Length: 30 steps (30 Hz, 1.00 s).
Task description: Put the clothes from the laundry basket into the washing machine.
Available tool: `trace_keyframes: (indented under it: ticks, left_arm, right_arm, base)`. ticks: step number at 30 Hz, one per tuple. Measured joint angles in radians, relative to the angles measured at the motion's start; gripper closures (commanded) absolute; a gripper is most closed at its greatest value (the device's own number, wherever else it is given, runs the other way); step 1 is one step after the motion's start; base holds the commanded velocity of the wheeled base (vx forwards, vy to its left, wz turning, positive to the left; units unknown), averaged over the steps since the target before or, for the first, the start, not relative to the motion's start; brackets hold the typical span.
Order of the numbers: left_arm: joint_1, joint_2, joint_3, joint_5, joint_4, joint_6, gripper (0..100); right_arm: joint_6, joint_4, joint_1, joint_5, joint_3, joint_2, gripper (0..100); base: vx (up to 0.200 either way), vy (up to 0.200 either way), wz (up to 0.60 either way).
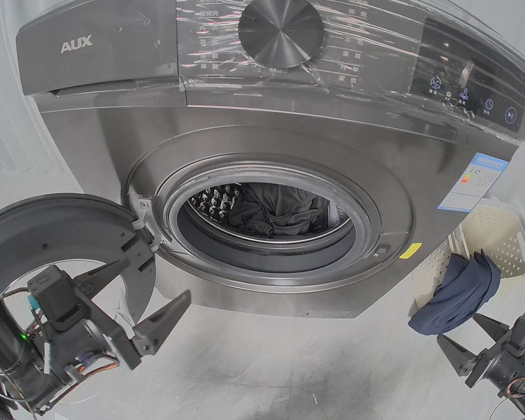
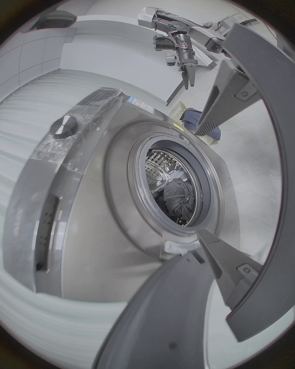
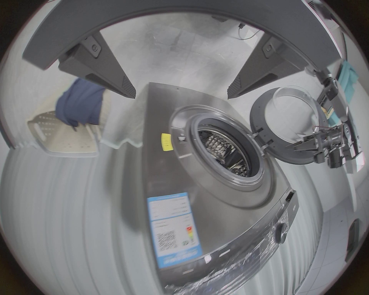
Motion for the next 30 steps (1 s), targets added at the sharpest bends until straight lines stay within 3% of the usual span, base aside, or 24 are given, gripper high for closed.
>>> trace_keyframes:
  ticks: [8, 13, 16, 23, 30]
  left_arm:
    - [0.084, -0.181, 0.12, -0.018, 0.047, 0.009, 0]
    - [0.156, -0.317, 0.161, -0.03, 0.18, 0.01, 0]
    - [0.191, -0.386, 0.167, -0.035, 0.271, 0.01, 0]
    - [0.323, -0.617, 0.171, -0.078, 0.507, 0.019, 0]
    - [0.52, -0.885, 0.171, -0.18, 0.786, 0.074, 0]
  right_arm:
    - [-0.076, 0.221, -0.207, 0.014, 0.0, -0.25, 0]
    - [-0.116, 0.42, -0.326, 0.036, 0.0, -0.452, 0]
    - [-0.126, 0.512, -0.365, 0.046, 0.0, -0.544, 0]
    - [-0.137, 0.667, -0.417, 0.058, -0.003, -0.743, 0]
    - [-0.138, 0.737, -0.434, 0.043, -0.001, -0.853, 0]
  base:
    - [-0.125, 0.0, 0.0]
    - [-0.12, 0.0, 0.0]
    - [-0.2, 0.0, 0.0]
    - [0.0, 0.0, 0.0]
    - [0.0, 0.0, 0.0]
